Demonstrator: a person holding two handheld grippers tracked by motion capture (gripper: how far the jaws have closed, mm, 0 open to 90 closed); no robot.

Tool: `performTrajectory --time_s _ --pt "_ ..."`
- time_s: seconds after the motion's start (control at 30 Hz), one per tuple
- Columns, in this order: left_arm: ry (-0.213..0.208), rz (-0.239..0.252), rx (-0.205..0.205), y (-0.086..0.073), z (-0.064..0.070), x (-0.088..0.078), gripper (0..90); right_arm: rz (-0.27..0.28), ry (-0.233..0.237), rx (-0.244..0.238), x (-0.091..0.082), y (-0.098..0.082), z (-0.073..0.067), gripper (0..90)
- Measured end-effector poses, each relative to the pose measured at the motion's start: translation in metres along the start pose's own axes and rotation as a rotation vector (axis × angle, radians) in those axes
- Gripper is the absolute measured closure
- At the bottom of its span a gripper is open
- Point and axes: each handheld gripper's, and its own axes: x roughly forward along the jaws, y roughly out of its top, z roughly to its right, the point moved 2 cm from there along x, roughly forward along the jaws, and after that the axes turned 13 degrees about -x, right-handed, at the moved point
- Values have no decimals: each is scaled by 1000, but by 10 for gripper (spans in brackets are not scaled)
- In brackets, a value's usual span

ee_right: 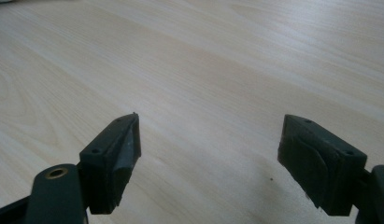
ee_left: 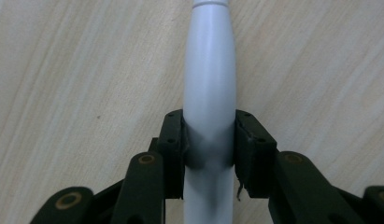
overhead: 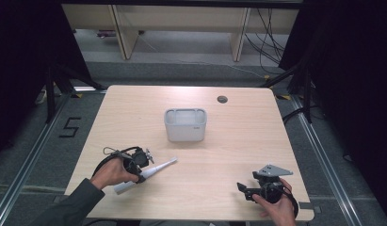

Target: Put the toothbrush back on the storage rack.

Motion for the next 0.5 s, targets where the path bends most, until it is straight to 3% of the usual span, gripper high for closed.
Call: performTrajectory --time_s 0.33,0.5 --pt "-14 42 9 -1 -1 -11 663 -5 -5 10 0 0 0 218" --pt "-31 110 4 0 -2 -20 663 -8 -17 7 -2 0 0 219"
